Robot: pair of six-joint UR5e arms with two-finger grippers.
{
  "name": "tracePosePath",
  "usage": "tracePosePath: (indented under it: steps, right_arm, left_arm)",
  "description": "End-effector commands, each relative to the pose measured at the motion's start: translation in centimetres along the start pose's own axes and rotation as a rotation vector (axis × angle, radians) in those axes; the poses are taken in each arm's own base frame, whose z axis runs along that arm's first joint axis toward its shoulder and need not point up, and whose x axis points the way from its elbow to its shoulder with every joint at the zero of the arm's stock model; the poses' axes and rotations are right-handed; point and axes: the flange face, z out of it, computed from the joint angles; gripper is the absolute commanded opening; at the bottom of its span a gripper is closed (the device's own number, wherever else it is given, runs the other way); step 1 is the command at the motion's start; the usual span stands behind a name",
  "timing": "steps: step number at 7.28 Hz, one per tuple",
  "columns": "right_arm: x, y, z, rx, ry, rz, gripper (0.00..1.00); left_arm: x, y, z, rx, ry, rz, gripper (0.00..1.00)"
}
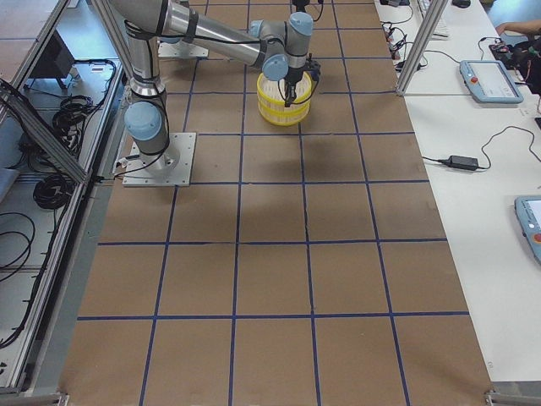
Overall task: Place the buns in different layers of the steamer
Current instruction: 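Lift the dark red bun with the left gripper while the right opens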
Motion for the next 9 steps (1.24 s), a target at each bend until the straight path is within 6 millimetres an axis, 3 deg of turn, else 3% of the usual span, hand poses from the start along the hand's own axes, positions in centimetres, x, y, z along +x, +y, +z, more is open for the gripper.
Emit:
tracePosePath:
  steps: [1, 5, 6, 7, 9]
  right_arm:
    - [0.2, -0.4, -0.7, 0.014, -0.001, 0.006, 0.03]
    - [0.3, 0.2, 0.4, -0.008, 0.009, 0.006, 0.04]
    - [0.3, 0.3, 0.5, -0.013, 0.011, 0.001, 0.38]
    - [0.2, 0.3, 0.5, -0.01, 0.014, 0.0, 0.92]
    - [0.1, 0.0, 0.0, 0.001, 0.003, 0.01, 0.97]
  left_arm:
    - [0.3, 0.0, -0.2, 0.005, 0.001, 0.005, 0.02]
    - [1.5, 0.4, -0.1, -0.003, 0.002, 0.021, 0.02]
    - [1.4, 0.4, -0.1, -0.003, 0.001, 0.021, 0.02]
    - [1.4, 0.4, -0.1, -0.003, 0.001, 0.021, 0.02]
    - [1.4, 0.4, -0.1, -0.003, 0.001, 0.023, 0.02]
